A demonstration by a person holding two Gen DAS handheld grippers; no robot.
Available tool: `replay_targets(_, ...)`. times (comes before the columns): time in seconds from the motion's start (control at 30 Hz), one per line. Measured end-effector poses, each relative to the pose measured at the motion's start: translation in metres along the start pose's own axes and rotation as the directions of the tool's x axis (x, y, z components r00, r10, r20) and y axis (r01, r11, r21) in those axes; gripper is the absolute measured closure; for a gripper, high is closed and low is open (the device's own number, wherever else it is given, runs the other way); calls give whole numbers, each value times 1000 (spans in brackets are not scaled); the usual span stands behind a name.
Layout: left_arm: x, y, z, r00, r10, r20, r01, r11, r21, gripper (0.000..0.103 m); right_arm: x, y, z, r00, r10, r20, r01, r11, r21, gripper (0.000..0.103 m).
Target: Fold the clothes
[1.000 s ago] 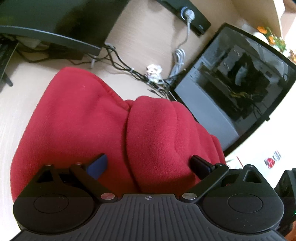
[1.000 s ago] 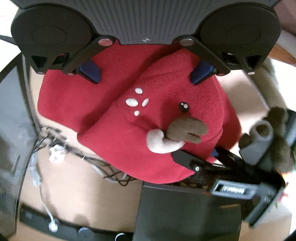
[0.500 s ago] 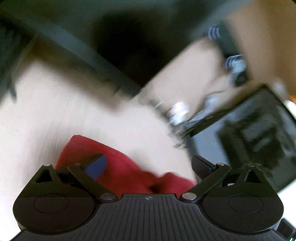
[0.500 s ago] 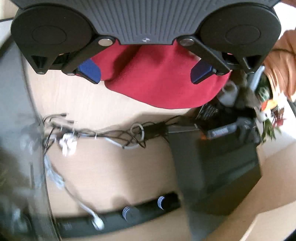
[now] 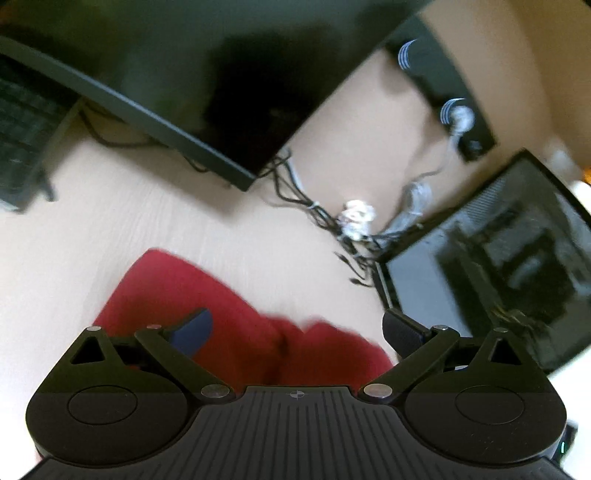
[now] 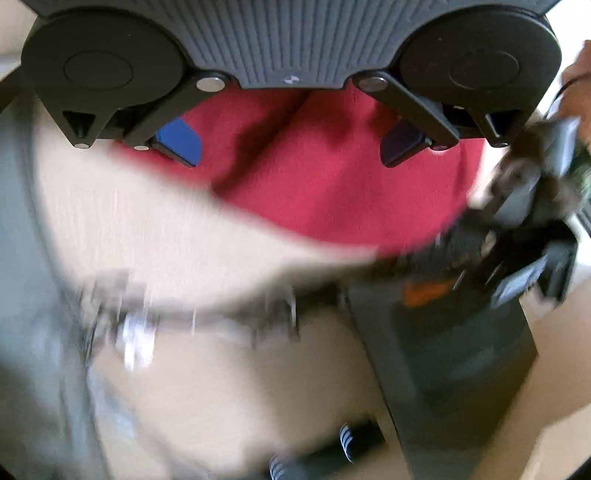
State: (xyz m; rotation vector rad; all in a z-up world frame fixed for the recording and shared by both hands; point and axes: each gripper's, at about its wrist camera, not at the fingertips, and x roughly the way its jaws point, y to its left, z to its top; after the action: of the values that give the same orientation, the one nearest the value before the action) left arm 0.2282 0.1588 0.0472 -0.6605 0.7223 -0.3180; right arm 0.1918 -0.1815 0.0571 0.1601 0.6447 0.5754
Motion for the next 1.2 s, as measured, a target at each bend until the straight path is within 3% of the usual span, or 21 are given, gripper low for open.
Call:
replay_targets(0.03,-16,-6,-8,1000,1,5,-2,1000,7,2,-3,4,5,999,-30,31,31,999,-42,0)
replay_targets(0.1,-18,-9,-34,998,-12,-55,10,999,-30,2,-8,12,15,992,-86,95,97,988,-122,0)
replay_targets(0.17,-21,-13,-59,993,-28,-114,20,997,-68,1,10,15,24,981,-172,87,186,963,-196,0)
replay_targets(0.2,-23,-15,-72,989,-36,-143,24,996,-87,1,25,11,28,975,-211,67,220,952,-213,0)
replay_targets(0.3,-26,-19,-110,972,-61,-227,28,989,-143,1,70,-9,26,971,-224,-88,207,963,-174,0)
replay_targets(0.33,-18,-16,-117,973,-21,-230,-13,990,-143,1,80,-14,22,967,-209,-144,189,971,-144,0)
replay_targets(0.37,-13,-11,-119,977,6,-215,-39,988,-152,2,90,-19,18,961,-192,-200,172,979,-113,0)
replay_targets(0.47,-17,4,-116,987,57,-149,-85,978,-192,2,93,-9,13,960,-152,-237,151,988,-26,0)
replay_targets(0.53,-34,12,-108,985,139,-99,-153,977,-151,1,99,5,7,958,-115,-261,128,991,32,0)
replay_targets(0.63,-66,32,-99,965,259,-32,-261,963,-72,1,112,45,-4,962,-68,-263,85,995,54,0)
replay_targets(0.8,-109,81,-66,932,360,51,-357,932,-66,1,136,122,-21,974,-56,-219,54,998,-16,0)
replay_targets(0.9,-122,99,-47,918,390,76,-386,920,-60,1,151,140,-11,962,11,-273,-20,999,-29,0)
replay_targets(1.03,-142,94,-39,909,408,83,-402,912,-82,2,141,139,14,928,230,-293,-273,955,-117,0)
replay_targets(1.1,-158,92,-42,918,384,97,-371,920,-123,2,138,137,24,917,287,-276,-340,925,-169,0)
replay_targets(1.2,-179,97,-50,938,324,126,-288,927,-239,1,162,133,36,892,342,-297,-398,905,-151,0)
